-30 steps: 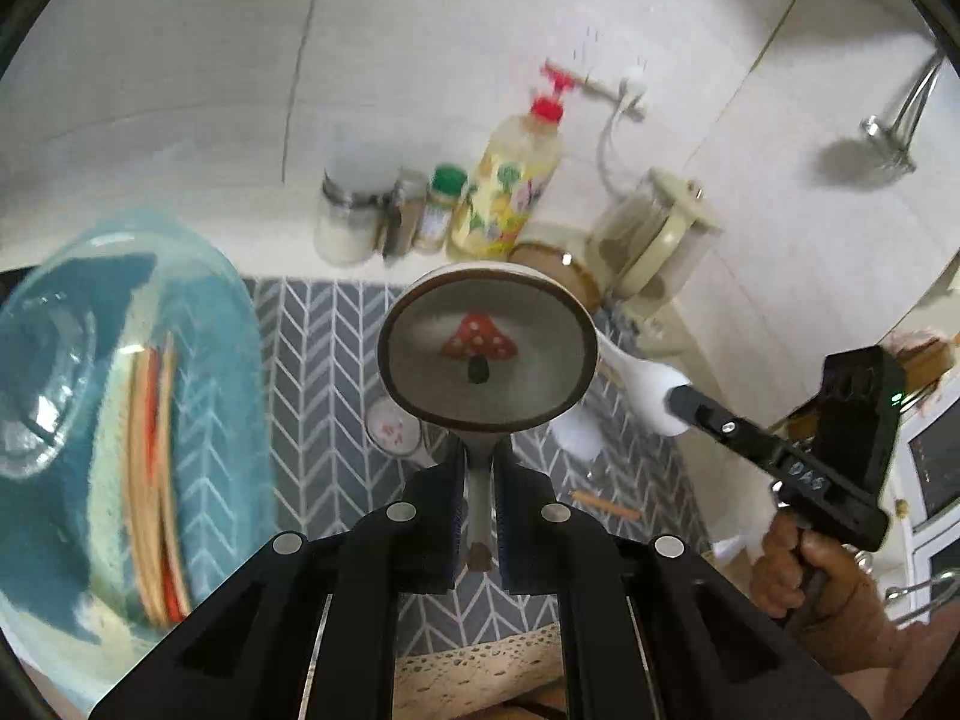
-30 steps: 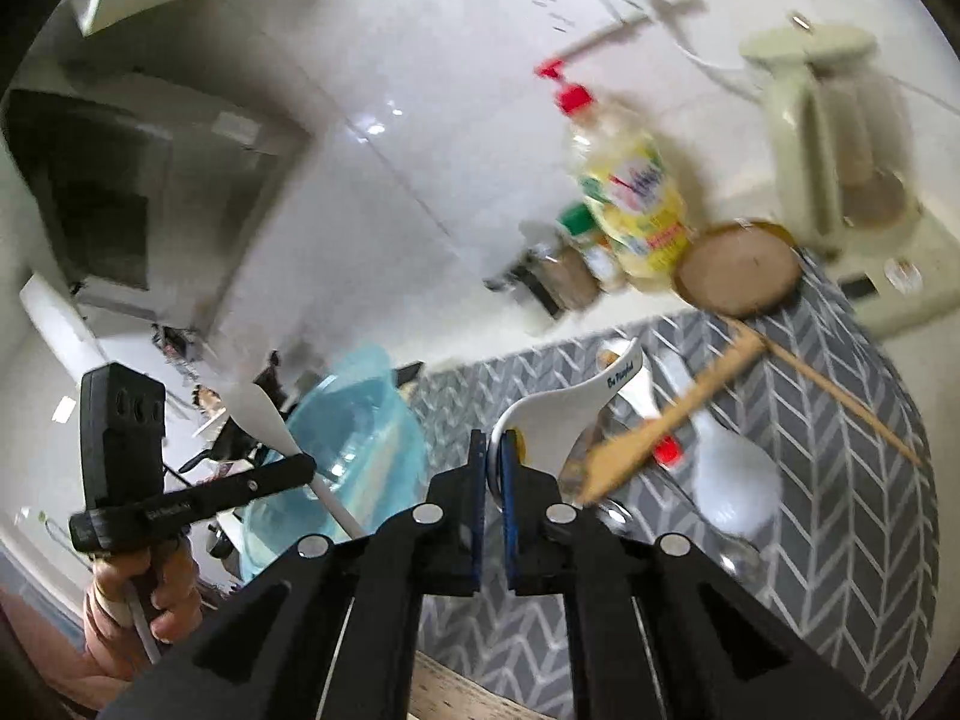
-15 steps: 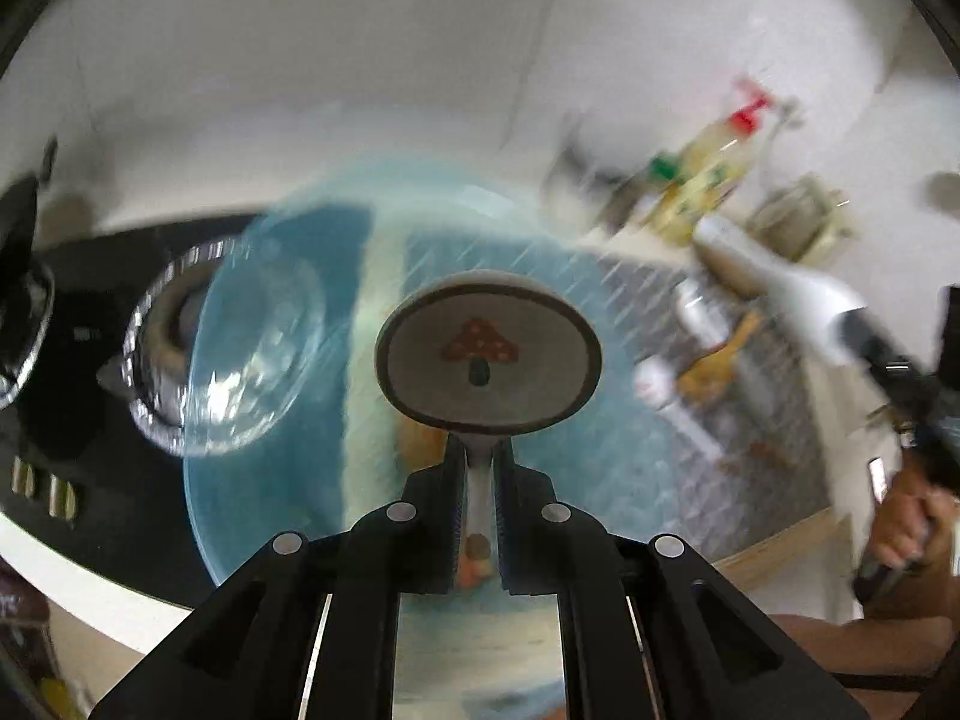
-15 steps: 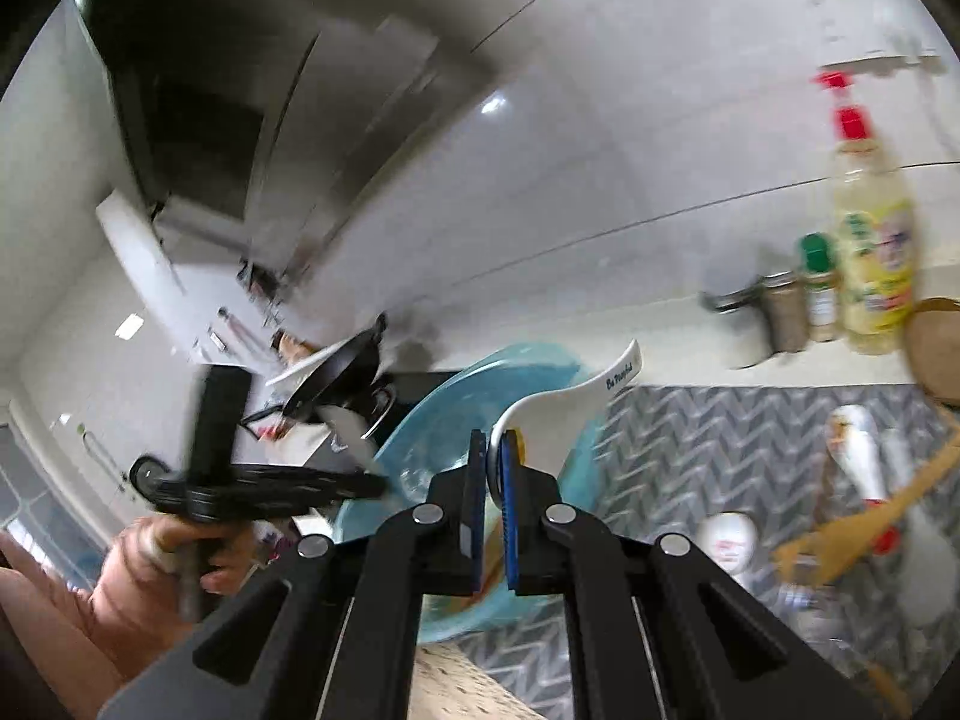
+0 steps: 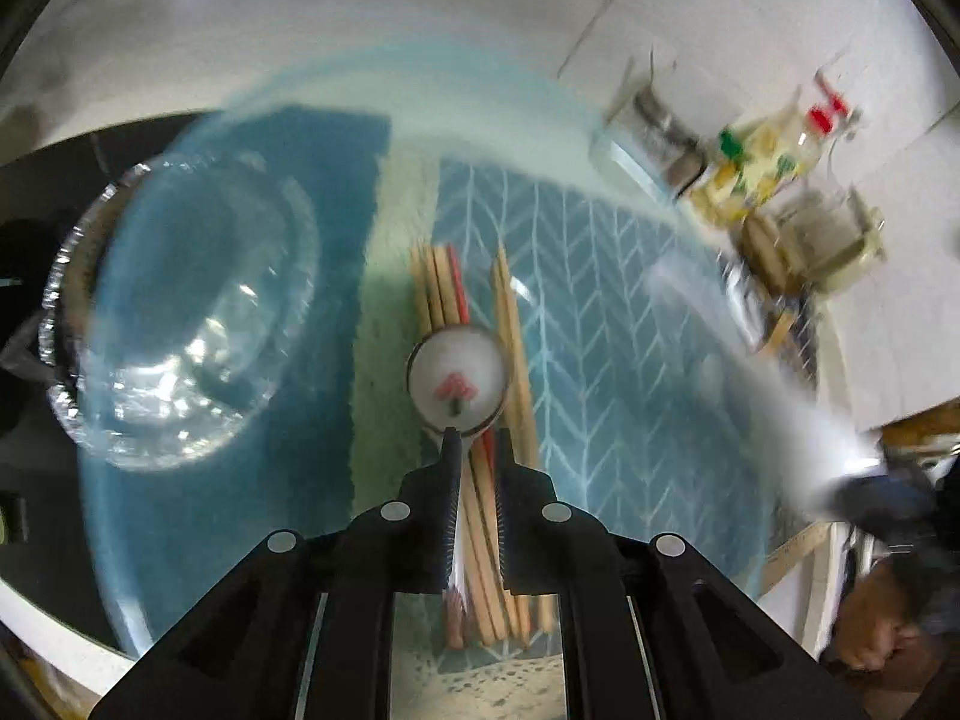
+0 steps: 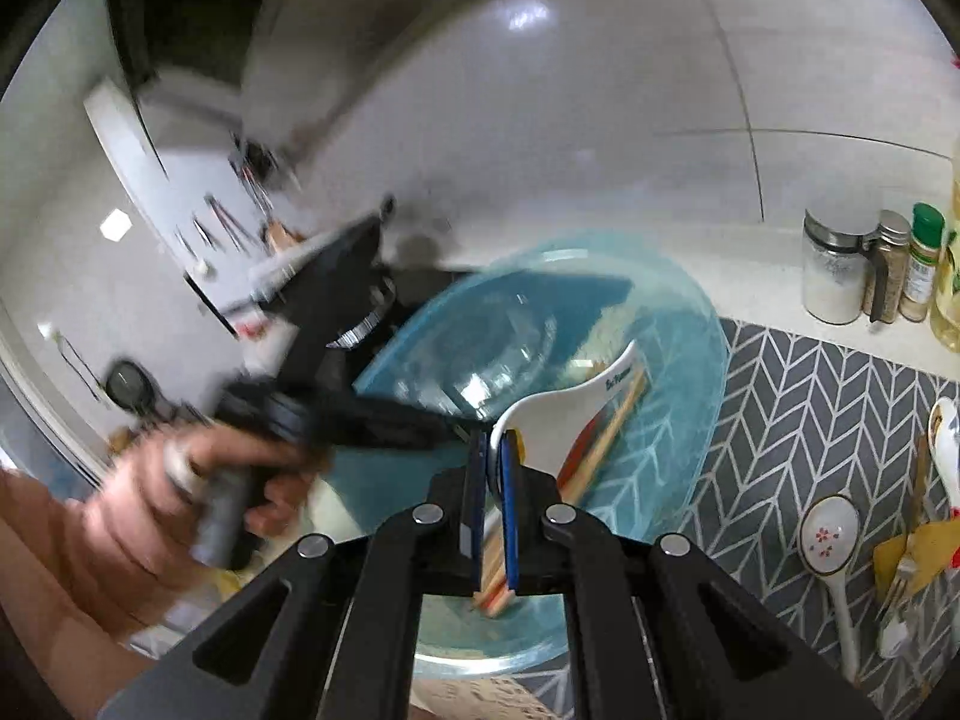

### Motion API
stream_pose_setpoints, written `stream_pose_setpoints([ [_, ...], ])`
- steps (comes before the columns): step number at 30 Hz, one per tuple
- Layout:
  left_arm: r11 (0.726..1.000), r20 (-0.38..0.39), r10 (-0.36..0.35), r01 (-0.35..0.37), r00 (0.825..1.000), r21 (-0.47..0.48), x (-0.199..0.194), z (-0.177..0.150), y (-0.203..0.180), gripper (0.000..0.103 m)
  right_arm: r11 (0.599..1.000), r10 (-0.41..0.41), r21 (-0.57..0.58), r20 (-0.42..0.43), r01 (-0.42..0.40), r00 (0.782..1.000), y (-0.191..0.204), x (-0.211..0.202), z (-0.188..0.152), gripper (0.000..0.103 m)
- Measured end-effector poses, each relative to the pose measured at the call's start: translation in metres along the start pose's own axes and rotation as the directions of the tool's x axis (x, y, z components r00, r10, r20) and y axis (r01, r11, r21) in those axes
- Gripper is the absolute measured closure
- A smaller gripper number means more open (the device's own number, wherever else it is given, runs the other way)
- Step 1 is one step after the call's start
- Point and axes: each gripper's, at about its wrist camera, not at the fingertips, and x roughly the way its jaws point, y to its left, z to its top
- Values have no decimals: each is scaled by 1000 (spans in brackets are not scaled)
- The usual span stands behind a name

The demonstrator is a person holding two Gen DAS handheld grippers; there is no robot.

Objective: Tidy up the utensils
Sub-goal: 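Carry both white spoons into the blue basin and open both tools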

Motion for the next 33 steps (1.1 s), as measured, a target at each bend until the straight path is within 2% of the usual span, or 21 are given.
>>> stream_pose_setpoints([
  [3,1000,96,4,-5,995,11,-37,0,-2,92,997,-34,-69,-68,30,997,10,21,3,98],
  [7,1000,163,-11,8,987,17,-71,-4,-5,89,982,-116,-173,-215,79,970,22,60,5,98],
  [10,1000,186,-11,7,982,24,-85,-7,-5,83,960,-187,-259,-308,107,933,31,91,2,98],
  [14,1000,183,-23,19,983,25,-88,-15,-2,83,929,-277,-343,-388,141,879,33,118,-2,98],
  [16,999,173,-31,26,984,27,-86,-19,0,83,927,-286,-350,-436,132,853,30,129,-4,97],
  [18,999,168,-33,29,985,30,-85,-20,1,83,928,-307,-336,-450,159,839,25,134,-7,97],
  [22,999,153,-39,34,988,30,-80,-25,2,83,950,-283,-277,-552,148,785,12,149,-18,97],
  [24,999,148,-41,37,988,33,-78,-27,2,83,968,-229,-215,-567,126,791,8,147,-19,97],
  [26,999,147,-42,37,988,32,-77,-27,3,83,992,-111,-116,-558,55,822,4,137,-14,96],
  [27,999,145,-41,37,989,30,-77,-28,3,83,995,-89,-90,-535,48,840,1,129,-8,96],
  [28,999,145,-38,34,989,29,-78,-28,4,83,994,-94,-89,-518,55,850,0,124,-4,96],
  [29,999,146,-38,34,989,31,-79,-28,4,83,988,-146,-118,-492,101,858,-5,117,3,96],
  [31,999,151,-37,32,988,36,-82,-29,3,81,976,-214,-147,-468,164,858,-12,110,10,96],
  [33,999,157,-27,21,987,44,-85,-31,1,75,974,-225,-130,-441,187,869,-19,100,19,96],
])
